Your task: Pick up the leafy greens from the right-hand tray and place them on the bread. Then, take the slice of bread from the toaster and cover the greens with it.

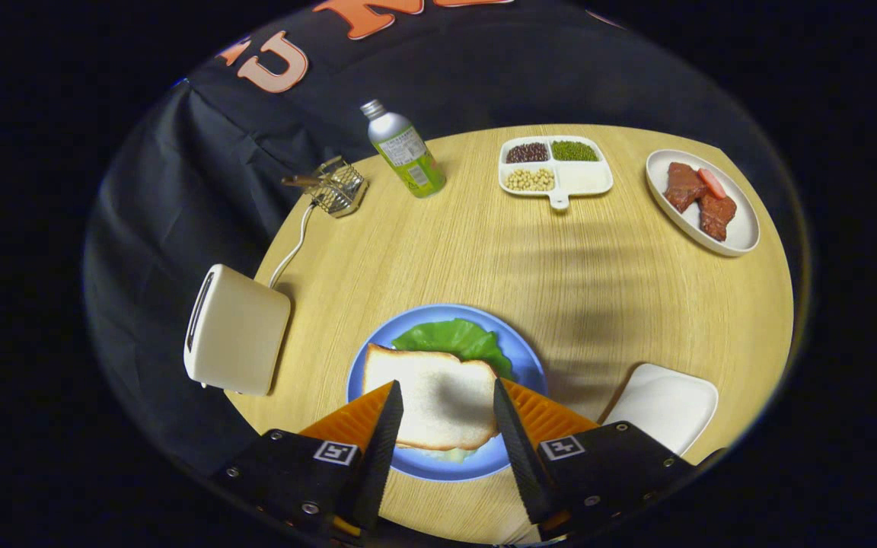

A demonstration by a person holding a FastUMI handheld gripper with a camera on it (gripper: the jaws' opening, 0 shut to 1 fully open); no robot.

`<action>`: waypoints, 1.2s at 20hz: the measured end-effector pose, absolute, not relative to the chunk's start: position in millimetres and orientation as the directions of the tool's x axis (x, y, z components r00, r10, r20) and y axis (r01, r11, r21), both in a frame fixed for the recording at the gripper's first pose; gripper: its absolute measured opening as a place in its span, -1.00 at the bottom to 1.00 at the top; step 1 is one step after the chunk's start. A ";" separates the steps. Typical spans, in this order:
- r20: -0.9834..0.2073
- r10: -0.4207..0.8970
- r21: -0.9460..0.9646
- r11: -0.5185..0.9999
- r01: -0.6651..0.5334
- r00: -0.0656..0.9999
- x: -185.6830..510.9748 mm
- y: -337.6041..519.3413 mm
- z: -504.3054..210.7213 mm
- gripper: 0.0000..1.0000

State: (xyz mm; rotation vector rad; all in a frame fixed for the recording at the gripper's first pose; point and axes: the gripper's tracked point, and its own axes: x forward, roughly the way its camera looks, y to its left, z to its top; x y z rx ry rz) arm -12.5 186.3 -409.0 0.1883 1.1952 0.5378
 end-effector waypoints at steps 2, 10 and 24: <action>-0.812 0.490 0.395 0.861 -0.320 0.316 -3.8 184.0 -388.2 0.59; -0.668 0.488 0.302 0.868 -0.394 0.562 22.7 162.8 -266.5 0.80; -0.255 0.325 0.133 0.945 -0.300 0.911 58.9 74.8 -60.5 0.94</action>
